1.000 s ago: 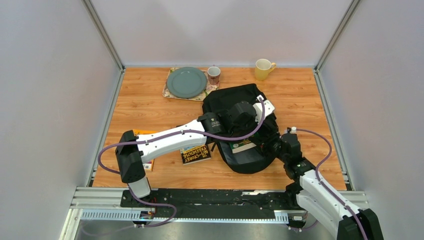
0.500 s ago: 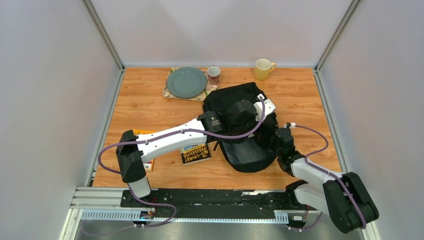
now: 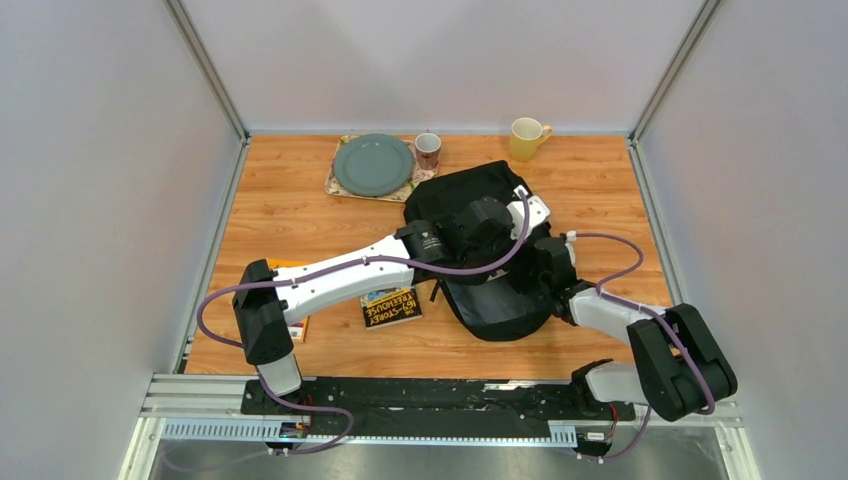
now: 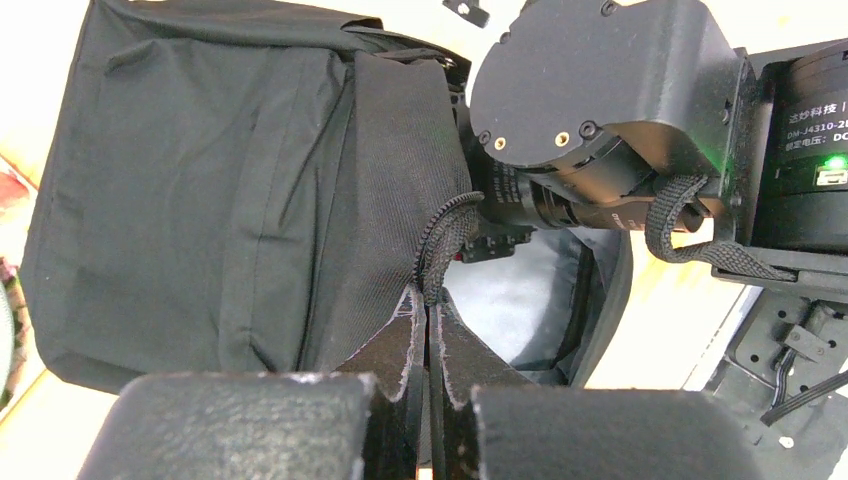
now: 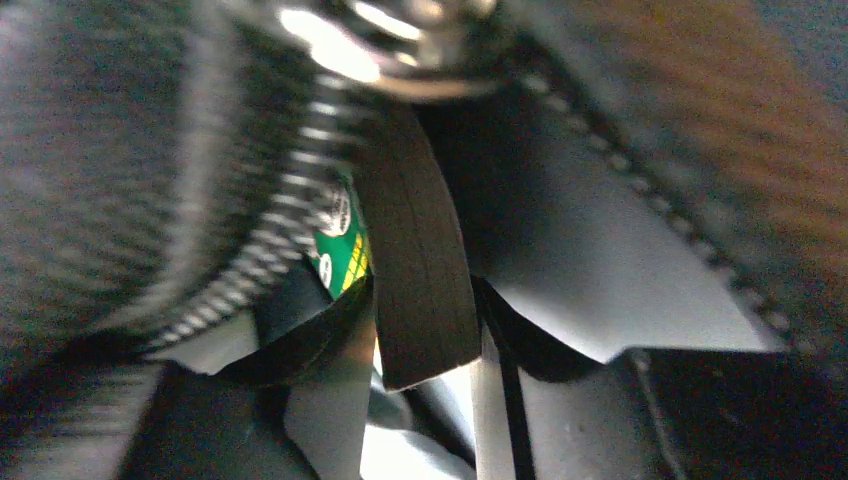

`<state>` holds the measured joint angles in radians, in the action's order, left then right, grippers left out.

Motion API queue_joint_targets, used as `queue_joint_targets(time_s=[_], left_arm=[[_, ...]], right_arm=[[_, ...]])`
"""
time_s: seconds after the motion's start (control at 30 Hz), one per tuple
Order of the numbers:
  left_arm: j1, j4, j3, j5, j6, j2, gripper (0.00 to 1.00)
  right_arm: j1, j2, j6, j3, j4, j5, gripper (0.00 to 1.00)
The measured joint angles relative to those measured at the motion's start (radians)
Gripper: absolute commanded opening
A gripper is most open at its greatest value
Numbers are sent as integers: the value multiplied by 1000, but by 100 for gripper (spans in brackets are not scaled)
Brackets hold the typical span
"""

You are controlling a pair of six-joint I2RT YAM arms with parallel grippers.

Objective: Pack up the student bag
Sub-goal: Place the book in the student bag.

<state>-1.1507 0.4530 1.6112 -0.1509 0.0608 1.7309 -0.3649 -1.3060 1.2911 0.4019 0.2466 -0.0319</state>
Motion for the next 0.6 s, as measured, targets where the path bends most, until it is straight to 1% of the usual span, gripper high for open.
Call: queue_joint_targets(time_s=[0.07,0.17,0.27,0.33,0.4,0.47,0.6], left_arm=[[3,0,0,0,0,0,0],[10,0,-1,0,2,0,0],[18,-1,-9,0,2,0,0],[21,-3,-18,1,3,0,0],[21,-8,-27,2,5,0,0],[21,-8,-31,7,5,0,0],[21,-11,-31,14,6,0,0]], right_arm=[[0,0,-32,0,-57,13,46],[0,29,-67,9,-136,23,53],[0,120,-113,13,-251,34,56],[1,183,-126,11,-306,35,61],[2,253,-124,0,-328,35,64],[2,304,-119,-19,-328,32,65],[2,310,-99,-39,-341,16,65]])
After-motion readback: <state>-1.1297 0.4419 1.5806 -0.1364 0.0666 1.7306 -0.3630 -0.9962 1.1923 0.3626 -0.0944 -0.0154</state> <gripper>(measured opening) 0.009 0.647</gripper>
